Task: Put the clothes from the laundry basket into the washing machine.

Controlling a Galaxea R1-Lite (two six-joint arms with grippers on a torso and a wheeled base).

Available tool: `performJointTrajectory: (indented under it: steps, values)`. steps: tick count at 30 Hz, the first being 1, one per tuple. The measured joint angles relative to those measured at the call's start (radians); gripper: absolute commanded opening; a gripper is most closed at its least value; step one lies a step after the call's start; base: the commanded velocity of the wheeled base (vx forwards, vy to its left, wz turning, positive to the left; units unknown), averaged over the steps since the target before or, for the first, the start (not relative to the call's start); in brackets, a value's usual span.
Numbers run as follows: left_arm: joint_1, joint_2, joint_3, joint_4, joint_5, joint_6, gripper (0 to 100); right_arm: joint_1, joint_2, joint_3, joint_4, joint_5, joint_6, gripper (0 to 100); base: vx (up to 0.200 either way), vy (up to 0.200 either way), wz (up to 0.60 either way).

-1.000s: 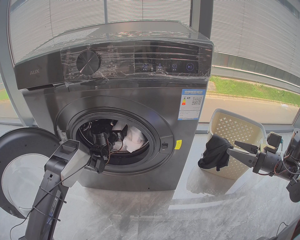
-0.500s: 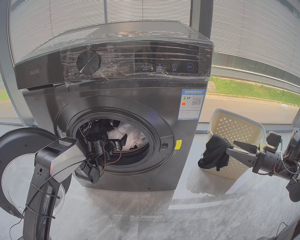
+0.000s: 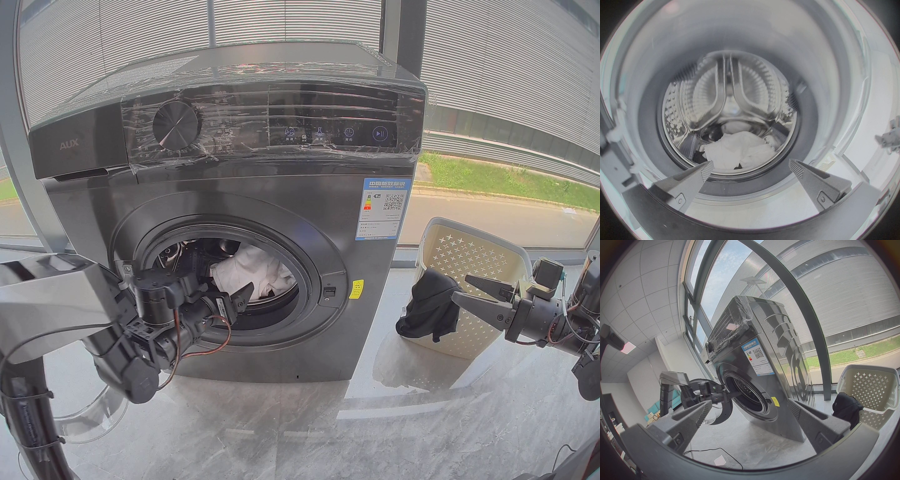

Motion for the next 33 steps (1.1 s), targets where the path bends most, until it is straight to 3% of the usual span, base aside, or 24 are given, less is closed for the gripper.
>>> performJointTrajectory:
  steps: [6,10,19,27,33]
  values:
    - [-0.029,-0.288,0.176,0.002,0.009,-0.004,100,0.005,-0.008,-0.004,0.000,0.008,0.000,100,0.000,0.000,0.00]
    - [-0.013,-0.481,0.279,0.004,-0.005,0.013,100,0.009,-0.018,-0.002,0.000,0.013,0.000,100,0.000,0.000,0.00]
    - [0.176,-0.940,0.523,0.063,-0.161,0.107,100,0.014,-0.048,0.004,0.000,0.017,-0.001,100,0.000,0.000,0.00]
    - [0.276,-1.331,0.607,0.380,-0.193,0.147,100,0.016,-0.086,0.020,0.000,0.019,-0.009,100,0.000,0.000,0.00]
    - [0.309,-1.638,0.634,0.730,-0.142,0.177,100,0.016,-0.121,0.045,0.000,0.021,-0.012,100,0.000,0.000,0.00]
